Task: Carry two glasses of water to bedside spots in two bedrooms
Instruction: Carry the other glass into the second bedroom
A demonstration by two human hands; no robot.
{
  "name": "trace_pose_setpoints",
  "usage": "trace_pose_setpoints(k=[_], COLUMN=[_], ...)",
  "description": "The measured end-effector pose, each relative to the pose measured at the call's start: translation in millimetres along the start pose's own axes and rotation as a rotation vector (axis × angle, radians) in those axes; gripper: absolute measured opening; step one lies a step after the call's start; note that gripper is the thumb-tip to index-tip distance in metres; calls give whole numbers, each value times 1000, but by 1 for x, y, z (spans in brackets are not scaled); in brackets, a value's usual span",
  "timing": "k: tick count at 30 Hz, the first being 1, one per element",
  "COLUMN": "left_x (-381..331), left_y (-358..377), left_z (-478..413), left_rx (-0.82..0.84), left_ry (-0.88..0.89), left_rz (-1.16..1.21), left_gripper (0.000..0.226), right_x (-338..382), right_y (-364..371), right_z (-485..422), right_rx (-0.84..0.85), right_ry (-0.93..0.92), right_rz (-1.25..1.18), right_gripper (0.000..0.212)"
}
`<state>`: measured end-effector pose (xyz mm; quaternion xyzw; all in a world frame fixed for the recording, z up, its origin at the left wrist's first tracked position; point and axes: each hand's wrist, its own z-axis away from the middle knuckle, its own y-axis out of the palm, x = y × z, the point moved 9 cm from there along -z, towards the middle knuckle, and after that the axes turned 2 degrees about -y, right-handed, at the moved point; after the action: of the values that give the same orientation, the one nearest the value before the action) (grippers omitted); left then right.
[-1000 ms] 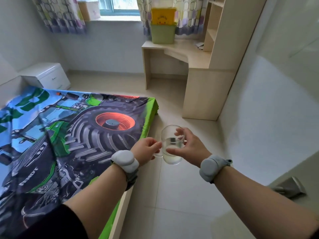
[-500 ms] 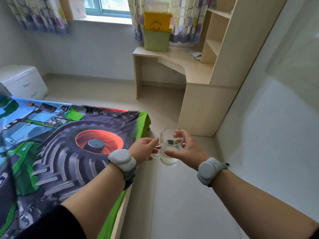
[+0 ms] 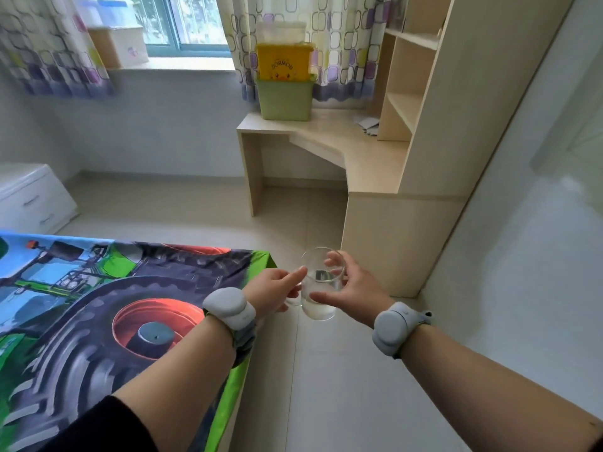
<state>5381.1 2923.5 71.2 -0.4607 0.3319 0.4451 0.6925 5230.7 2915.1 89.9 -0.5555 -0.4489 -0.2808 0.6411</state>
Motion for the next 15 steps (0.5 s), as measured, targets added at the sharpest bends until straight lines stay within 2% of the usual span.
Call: trace_pose_setpoints(k=[6,15], left_x=[-31,-40], left_y=[-2,-46], left_z=[-83,-218], left_rx=[-61,-127], left_ry=[-63,-104], left_rz=[93,168], left_gripper=[53,46], right_x=[-13,-39], right_y=[-38,-34], right_z=[-96,-238], right_rx=[95,112], right_ry=[-44,-56], right_rz=[53,31], right_gripper=[76,77])
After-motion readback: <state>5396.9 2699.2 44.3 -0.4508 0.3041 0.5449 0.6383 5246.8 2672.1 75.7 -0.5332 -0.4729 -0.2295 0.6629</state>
